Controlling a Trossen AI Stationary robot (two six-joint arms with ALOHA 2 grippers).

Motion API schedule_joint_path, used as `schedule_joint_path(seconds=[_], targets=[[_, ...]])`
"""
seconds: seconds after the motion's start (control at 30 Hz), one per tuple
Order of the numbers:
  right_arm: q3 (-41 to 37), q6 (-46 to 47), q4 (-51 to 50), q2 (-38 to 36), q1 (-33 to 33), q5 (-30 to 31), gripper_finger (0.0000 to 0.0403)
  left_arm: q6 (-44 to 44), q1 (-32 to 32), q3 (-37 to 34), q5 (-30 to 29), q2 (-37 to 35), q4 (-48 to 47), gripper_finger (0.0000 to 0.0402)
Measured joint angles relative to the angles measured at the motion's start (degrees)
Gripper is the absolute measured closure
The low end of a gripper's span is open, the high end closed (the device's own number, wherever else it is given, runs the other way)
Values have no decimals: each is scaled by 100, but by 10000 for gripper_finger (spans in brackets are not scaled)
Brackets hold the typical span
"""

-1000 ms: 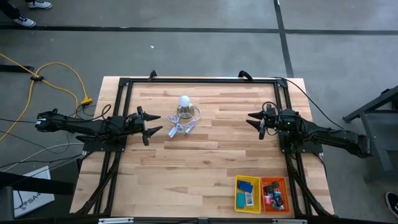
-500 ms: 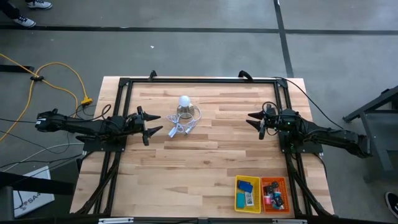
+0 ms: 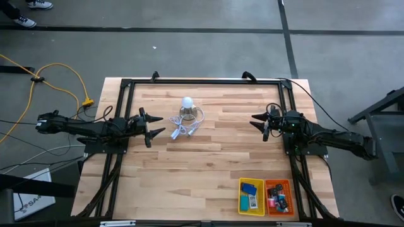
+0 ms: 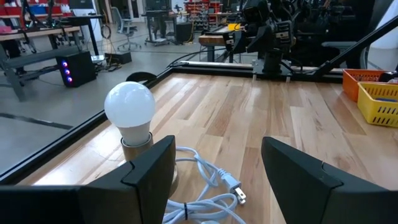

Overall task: Pick & Place Office items
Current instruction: Return to Home Position

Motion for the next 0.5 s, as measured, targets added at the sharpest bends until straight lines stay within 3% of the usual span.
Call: schedule_joint_path(seconds=[0.33,0.5], targets=[[0,0,0,0,1,0,243,487,0,-39,25,0,-2,171],[-1,0,0,0,1,0,243,967,0,-39,743,0,-125,171]])
